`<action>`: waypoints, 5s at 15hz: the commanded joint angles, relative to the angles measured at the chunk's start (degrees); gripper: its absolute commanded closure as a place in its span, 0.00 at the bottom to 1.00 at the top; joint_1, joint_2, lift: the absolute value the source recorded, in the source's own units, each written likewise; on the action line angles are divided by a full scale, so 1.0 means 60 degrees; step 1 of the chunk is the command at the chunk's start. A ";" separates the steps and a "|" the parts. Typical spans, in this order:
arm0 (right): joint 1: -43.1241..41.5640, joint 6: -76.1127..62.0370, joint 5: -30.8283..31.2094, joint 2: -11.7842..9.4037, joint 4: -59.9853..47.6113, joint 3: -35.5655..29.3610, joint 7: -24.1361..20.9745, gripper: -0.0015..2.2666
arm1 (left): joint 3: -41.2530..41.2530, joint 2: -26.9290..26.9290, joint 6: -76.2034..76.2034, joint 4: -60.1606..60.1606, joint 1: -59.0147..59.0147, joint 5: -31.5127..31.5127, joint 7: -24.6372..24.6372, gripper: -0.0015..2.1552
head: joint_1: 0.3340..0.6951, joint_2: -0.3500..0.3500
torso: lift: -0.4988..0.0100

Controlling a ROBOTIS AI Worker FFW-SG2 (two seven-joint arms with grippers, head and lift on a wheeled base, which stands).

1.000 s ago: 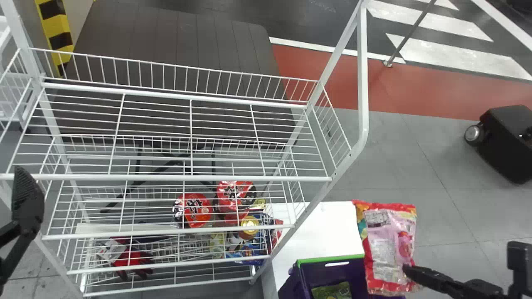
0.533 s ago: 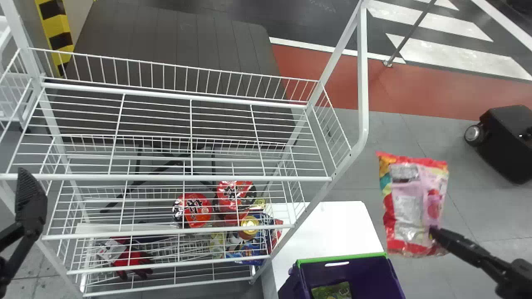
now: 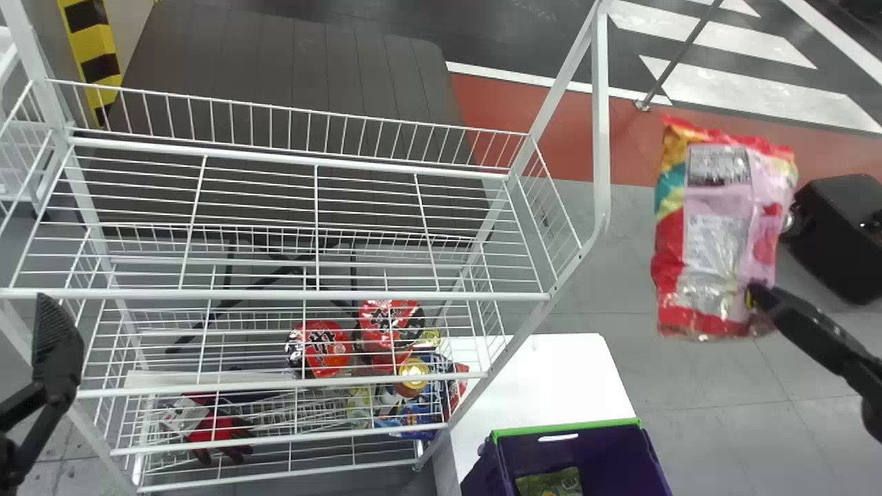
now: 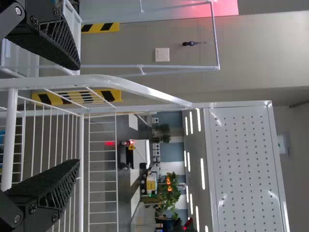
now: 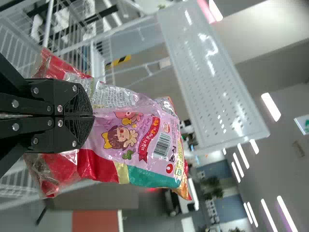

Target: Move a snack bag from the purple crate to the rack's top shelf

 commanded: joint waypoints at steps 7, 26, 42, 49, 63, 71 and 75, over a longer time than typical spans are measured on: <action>-0.1097 -0.3281 0.1775 0.0469 0.0393 0.7336 -0.2842 0.81 | -0.0060 -0.0025 -0.0109 0.0046 0.0080 0.0062 -0.0029 0.07 | 1.00 0.34 | 0.96; -0.4949 -1.2011 0.3093 0.0551 0.9753 1.3987 -0.8525 0.81 | 0.0614 0.0132 -0.0988 0.1189 -0.0389 0.1073 -0.1055 0.07 | 1.00 0.96 | 0.96; -0.6854 -1.3359 0.3020 0.0551 1.4031 1.4412 -0.9111 0.72 | 0.0672 0.0190 -0.1750 0.1540 -0.0389 0.1249 -0.1084 0.07 | 1.00 0.91 | 0.96; -0.7030 -1.3007 0.2800 0.0551 1.4441 1.4426 -0.9111 0.48 | 0.0819 0.0176 -0.2365 0.1569 -0.0125 0.1308 -0.1084 0.07 | 1.00 0.92 | 0.96; -0.5184 -1.1865 0.3064 0.0551 1.1291 1.4177 -0.9228 0.04 | 0.0819 0.0176 -0.2336 0.1818 -0.0272 0.1395 -0.1084 0.07 | 1.00 0.95 | 0.96; -0.3192 -1.1396 0.3035 0.0551 0.7336 1.3562 -0.9433 0.04 | 0.0628 0.0176 -0.2218 0.1233 -0.0023 0.1425 -0.1113 0.07 | 1.00 0.97 | 0.96; -0.1258 -0.9756 0.2976 -0.1025 0.4363 1.2302 -1.0093 0.04 | 0.0423 0.0176 -0.1457 0.0632 0.0065 0.1395 -0.1172 0.07 | 1.00 0.87 | 0.96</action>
